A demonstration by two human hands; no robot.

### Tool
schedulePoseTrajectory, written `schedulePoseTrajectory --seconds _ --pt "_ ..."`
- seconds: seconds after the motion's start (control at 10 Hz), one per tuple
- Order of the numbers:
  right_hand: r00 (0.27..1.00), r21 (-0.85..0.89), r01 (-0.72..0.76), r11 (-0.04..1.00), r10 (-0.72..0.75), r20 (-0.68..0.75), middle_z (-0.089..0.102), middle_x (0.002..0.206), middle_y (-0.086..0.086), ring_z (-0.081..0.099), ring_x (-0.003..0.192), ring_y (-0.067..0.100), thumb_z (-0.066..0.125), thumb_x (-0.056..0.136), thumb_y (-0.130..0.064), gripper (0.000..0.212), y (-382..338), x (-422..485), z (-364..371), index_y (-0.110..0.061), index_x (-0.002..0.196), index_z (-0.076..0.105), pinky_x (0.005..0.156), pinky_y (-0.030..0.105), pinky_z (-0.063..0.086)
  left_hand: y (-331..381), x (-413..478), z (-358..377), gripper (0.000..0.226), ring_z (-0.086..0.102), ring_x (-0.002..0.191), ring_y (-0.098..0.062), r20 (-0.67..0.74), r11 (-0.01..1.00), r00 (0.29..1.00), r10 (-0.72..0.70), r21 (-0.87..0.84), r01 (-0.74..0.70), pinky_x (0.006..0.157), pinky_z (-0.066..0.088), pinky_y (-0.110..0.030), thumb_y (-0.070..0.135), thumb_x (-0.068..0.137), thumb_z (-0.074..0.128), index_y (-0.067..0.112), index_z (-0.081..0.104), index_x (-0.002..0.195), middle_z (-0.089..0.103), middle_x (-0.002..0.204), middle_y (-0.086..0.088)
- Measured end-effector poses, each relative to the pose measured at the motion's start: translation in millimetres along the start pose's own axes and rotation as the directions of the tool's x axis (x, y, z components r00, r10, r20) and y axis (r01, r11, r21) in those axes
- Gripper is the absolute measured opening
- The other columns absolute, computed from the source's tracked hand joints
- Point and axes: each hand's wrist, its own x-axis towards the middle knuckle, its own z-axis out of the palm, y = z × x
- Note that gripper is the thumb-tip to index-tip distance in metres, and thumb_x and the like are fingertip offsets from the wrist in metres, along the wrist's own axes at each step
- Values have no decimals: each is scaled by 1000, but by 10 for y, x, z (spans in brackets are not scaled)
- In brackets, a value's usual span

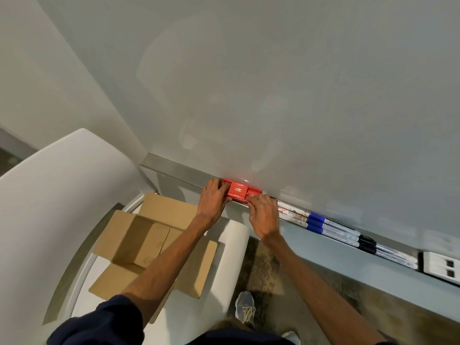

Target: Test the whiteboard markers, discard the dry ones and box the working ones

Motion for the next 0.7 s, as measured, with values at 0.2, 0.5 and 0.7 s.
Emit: schedulePoseTrajectory --seconds 0.2,0.5,0.7 --pt "999 13 11 1000 -11 -34 73 102 0 64 93 18 72 87 -14 20 47 -66 -12 -16 107 74 87 34 48 41 -4 15 45 51 119 -29 -3 999 1000 27 -44 -27 97 47 -43 23 90 69 13 56 132 56 130 -12" --pt "997 67 -19 998 24 -72 71 107 5 64 101 21 70 89 -12 23 57 -159 -200 -14 111 71 93 37 51 164 -109 33 52 41 131 -29 11 993 1000 20 -116 -18 109 41 -46 17 93 65 9 46 141 46 141 -14" --pt "988 48 -93 995 98 -121 69 106 7 61 99 22 61 94 -19 20 172 -209 -299 -11 112 68 90 41 52 448 -221 161 43 44 127 -30 -152 982 988 -17 -186 -12 102 42 -47 21 94 61 9 53 134 48 136 -15"
